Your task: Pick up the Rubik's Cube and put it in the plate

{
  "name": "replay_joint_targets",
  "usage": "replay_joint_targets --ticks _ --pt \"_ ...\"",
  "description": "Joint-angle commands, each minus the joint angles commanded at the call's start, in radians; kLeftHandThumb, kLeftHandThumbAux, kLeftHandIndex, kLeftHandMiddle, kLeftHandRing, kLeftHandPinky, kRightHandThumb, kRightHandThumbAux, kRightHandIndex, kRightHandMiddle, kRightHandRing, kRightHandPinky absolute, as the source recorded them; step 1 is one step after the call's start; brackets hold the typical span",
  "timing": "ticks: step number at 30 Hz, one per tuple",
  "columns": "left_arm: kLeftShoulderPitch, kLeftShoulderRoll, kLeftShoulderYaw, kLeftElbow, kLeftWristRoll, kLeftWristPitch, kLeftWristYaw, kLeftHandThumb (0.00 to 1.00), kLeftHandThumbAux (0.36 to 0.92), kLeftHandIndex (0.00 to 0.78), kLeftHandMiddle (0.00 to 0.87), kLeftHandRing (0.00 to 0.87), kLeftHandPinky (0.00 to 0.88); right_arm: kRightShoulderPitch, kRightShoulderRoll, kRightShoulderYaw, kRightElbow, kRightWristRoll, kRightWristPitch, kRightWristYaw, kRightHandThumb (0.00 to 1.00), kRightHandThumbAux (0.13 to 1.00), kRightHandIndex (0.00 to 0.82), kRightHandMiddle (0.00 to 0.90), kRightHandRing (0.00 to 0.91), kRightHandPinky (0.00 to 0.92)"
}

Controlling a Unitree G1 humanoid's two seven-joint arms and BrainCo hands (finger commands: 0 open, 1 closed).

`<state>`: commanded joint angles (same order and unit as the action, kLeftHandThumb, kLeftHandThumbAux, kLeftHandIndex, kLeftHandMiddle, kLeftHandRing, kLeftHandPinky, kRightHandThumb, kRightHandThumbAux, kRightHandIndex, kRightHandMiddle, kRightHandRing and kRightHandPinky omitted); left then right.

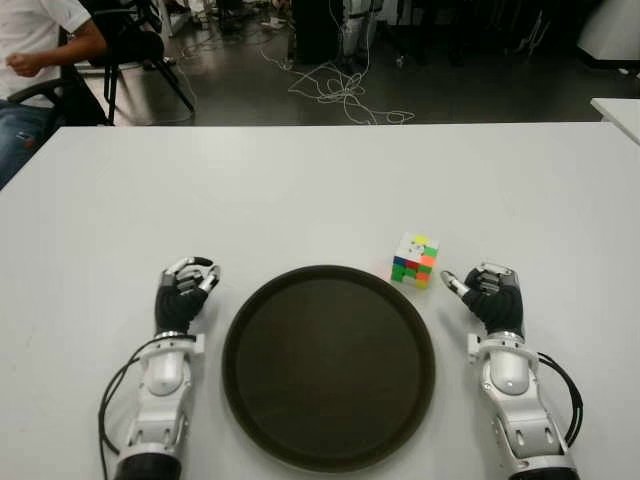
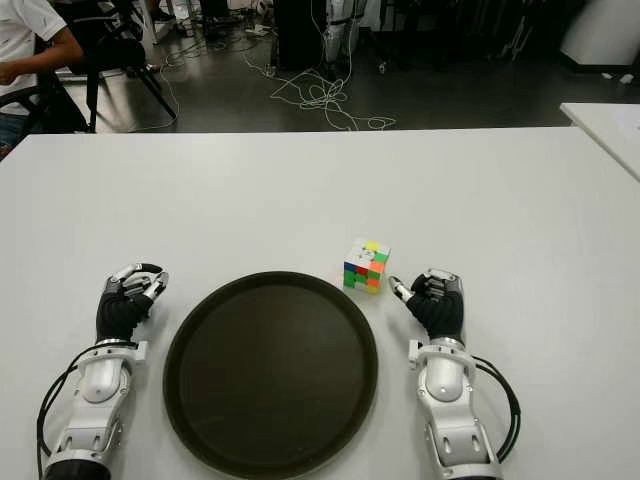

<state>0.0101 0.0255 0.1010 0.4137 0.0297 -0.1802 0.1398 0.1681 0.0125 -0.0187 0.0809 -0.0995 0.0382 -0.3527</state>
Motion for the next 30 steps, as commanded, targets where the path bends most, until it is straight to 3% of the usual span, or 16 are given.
replay_joint_targets --ticks 12,18,21,23,24,26,30 --pt "-0.001 0.001 -0.001 0.004 0.002 -0.005 0.001 0.706 0.705 0.444 0.815 0.829 0.817 -0.009 0.004 -0.023 -0.024 0.010 -0.015 -0.016 0.177 0.837 0.740 0.814 0.841 0.845" --pt "-0.003 0.005 -0.003 0.010 0.006 -0.013 0.000 0.705 0.706 0.444 0.814 0.828 0.815 -0.012 -0.003 -0.022 -0.012 0.004 -0.070 -0.021 0.111 0.830 0.662 0.765 0.790 0.780" --pt "-0.004 0.007 -0.004 0.016 0.007 -0.020 -0.002 0.704 0.706 0.444 0.813 0.827 0.814 -0.013 -0.025 -0.011 0.016 -0.010 -0.144 -0.007 0.045 0.792 0.514 0.628 0.646 0.607" --pt "-0.005 0.008 -0.004 0.020 0.007 -0.024 -0.004 0.704 0.706 0.444 0.813 0.826 0.813 -0.015 -0.043 -0.005 0.037 -0.013 -0.199 0.017 0.018 0.751 0.327 0.412 0.415 0.363" --pt "-0.006 0.009 -0.004 0.024 0.006 -0.027 -0.004 0.704 0.706 0.444 0.813 0.826 0.813 -0.019 -0.057 -0.003 0.056 -0.004 -0.238 0.045 0.014 0.745 0.301 0.381 0.383 0.329" --pt "-0.007 0.010 -0.004 0.027 0.006 -0.029 -0.004 0.705 0.706 0.444 0.812 0.825 0.813 -0.025 -0.068 -0.004 0.080 0.006 -0.284 0.077 0.005 0.722 0.180 0.229 0.221 0.163" --pt "-0.009 0.010 -0.001 0.031 0.002 -0.028 -0.008 0.706 0.706 0.444 0.809 0.823 0.810 -0.051 -0.089 -0.013 0.154 0.026 -0.384 0.154 0.001 0.692 0.049 0.069 0.059 0.039"
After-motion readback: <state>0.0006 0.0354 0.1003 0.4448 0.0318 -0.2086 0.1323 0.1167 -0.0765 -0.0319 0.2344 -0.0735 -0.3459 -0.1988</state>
